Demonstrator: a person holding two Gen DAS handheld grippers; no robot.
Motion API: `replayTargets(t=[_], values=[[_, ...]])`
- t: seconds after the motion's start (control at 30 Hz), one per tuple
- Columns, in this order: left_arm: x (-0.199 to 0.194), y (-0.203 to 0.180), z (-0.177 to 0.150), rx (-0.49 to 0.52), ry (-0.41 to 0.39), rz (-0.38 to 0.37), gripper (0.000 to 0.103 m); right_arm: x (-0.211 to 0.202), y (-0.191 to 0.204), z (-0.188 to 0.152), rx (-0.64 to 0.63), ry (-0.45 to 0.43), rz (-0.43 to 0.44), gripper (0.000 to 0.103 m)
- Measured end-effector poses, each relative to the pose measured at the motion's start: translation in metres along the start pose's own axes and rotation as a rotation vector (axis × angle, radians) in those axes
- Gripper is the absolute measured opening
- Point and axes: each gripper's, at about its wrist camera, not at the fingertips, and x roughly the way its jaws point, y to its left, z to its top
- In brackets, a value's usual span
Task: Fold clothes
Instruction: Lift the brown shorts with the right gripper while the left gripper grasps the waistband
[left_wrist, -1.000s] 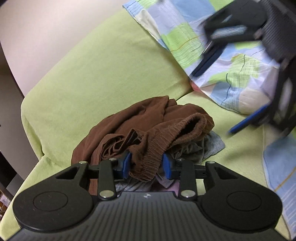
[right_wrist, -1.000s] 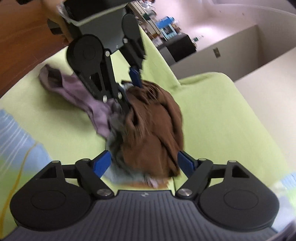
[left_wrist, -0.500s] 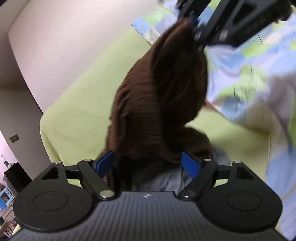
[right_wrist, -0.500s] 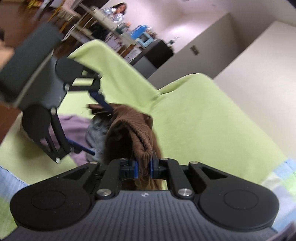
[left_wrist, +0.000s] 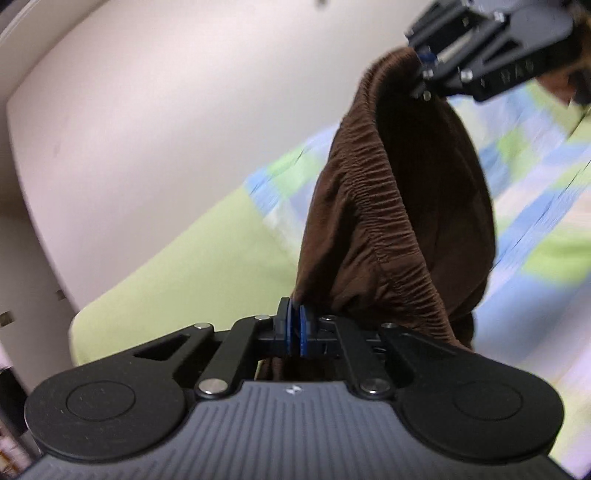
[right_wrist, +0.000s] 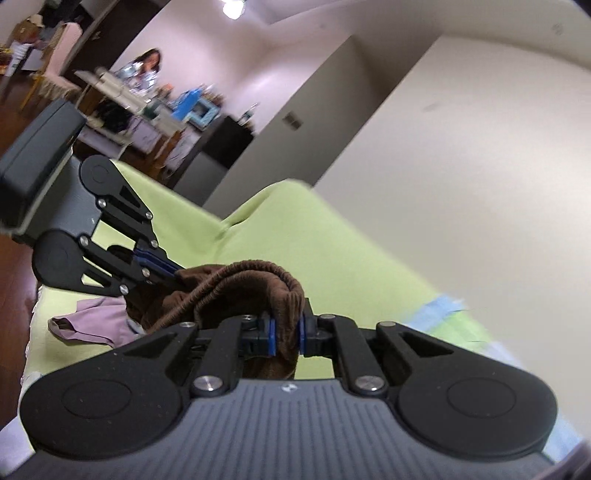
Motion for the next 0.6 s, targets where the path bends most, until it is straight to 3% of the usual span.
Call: replayTargets(t=[0.07,0.1,0.13,0.17,0.37,0.43,0.6], values=[[-0.014,-0.019,0.020,-0.040,-0.029,-0.056,0.014,-0.048,-0.017,0.004,0.012,0.004,-0.051,0.008],[-0.023,-0.034,0.033,-0.078,-0.046,-0.100,0.025,-0.068,-0.025,0.004,0.018,0.012,-0.075,0.008],[-0.027,-0.043,0.038,-0.102,-0.050,-0.124,0.043,-0.090,-0.034,0.005,0.029,0.024,-0.106,0.008],[-0.034,-0.059,0.046,-0.147,-0.058,-0.164,0.049,-0.092,-0.036,0.009,0.035,0.030,-0.116,0.008],[-0.060,-0.157,0.072,-0.304,-0.071,-0.397,0.060,-0.207,-0.067,-0.037,0.133,0.161,-0.246,0.008],[-0.061,-0.205,0.077,-0.367,-0.058,-0.498,0.065,-0.231,-0.067,-0.054,0.147,0.198,-0.277,0.008],[-0.044,-0.279,0.089,-0.431,-0.029,-0.632,0.069,-0.266,-0.066,-0.082,0.170,0.267,-0.356,0.008]])
